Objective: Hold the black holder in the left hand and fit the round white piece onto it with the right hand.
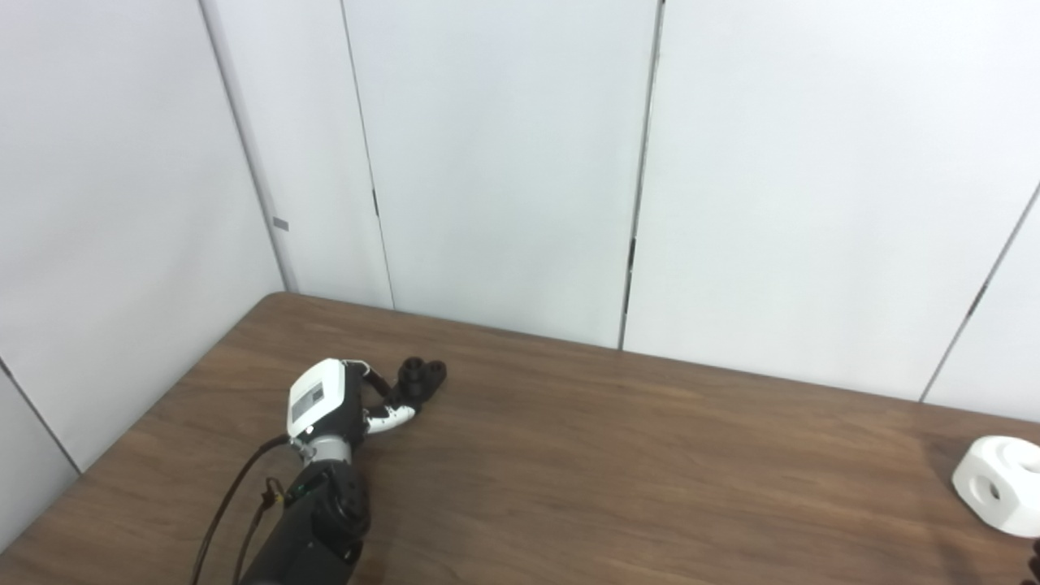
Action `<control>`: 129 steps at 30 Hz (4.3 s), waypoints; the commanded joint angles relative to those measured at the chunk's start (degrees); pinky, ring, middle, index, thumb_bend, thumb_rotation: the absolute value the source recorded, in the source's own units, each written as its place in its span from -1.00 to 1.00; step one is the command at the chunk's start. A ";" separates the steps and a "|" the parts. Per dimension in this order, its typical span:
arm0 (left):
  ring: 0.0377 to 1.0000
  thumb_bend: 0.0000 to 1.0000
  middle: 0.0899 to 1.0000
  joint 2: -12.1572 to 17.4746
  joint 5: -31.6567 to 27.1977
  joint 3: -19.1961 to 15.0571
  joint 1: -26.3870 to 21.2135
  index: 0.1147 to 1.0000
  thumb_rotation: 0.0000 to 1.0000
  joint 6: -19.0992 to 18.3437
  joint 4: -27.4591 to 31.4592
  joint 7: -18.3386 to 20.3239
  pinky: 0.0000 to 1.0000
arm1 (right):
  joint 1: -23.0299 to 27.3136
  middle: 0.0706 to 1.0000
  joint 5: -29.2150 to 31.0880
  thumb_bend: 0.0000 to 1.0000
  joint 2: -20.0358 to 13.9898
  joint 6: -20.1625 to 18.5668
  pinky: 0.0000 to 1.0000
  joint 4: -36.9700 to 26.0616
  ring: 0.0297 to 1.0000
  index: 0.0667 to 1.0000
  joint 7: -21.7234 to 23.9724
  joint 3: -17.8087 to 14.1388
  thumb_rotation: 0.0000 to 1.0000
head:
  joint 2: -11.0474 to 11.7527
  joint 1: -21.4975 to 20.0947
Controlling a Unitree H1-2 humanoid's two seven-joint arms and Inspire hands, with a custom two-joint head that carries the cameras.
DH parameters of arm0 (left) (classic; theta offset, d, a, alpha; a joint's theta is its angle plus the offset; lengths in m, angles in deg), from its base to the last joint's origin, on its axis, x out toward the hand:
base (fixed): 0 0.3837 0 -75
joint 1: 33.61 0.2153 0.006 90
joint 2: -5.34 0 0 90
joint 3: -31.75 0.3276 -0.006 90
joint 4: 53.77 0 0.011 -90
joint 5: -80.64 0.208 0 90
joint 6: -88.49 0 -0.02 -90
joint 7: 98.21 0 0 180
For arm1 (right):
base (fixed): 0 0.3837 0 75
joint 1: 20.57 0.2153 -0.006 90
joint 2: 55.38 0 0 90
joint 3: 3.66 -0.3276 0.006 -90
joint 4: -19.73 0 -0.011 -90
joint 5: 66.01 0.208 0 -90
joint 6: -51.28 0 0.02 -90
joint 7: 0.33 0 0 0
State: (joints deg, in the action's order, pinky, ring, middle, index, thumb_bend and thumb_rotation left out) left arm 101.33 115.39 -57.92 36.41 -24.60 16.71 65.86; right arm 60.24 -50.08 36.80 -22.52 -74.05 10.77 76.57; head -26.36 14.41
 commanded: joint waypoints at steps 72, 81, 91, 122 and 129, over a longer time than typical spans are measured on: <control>0.83 0.03 0.67 -1.17 -1.00 18.83 29.17 -0.16 -0.91 5.89 46.81 32.50 0.63 | -4.39 0.86 -9.52 0.21 6.94 -14.30 1.00 -12.18 0.95 0.89 -7.57 6.26 0.72 | -17.79 -16.03; 0.77 0.04 0.59 2.33 10.02 18.81 27.75 -0.16 -0.91 4.49 47.81 38.13 0.66 | -4.69 0.84 -8.89 0.20 6.25 -17.72 1.00 -15.71 0.93 0.88 -8.44 6.25 0.74 | -20.46 -16.35; 0.72 0.04 0.55 -0.54 22.25 17.69 28.11 -0.16 -0.90 4.04 48.50 41.17 0.67 | -5.03 0.84 -8.27 0.21 5.21 -18.84 1.00 -17.00 0.94 0.87 -8.07 6.10 0.72 | -21.32 -15.47; 0.68 0.04 0.51 -4.37 21.82 13.42 30.68 -0.16 -0.91 10.00 44.82 37.11 0.59 | 5.26 0.81 -19.23 0.64 -3.22 -39.11 0.76 -25.01 0.82 0.75 -11.66 0.11 -0.38 | -17.03 -29.54; 0.69 0.04 0.53 -4.14 17.75 11.60 30.74 -0.16 -0.91 8.48 46.36 39.11 0.55 | 10.92 0.80 -23.50 0.66 -5.08 -41.19 0.81 -22.97 0.84 0.70 -12.05 -0.18 -0.34 | -15.94 -32.96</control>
State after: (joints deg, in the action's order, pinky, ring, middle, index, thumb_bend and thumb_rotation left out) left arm 95.94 133.40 -45.78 65.52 -13.13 64.02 101.80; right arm 68.48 -72.27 32.97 -63.66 -96.71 -0.65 76.94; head -42.28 -18.54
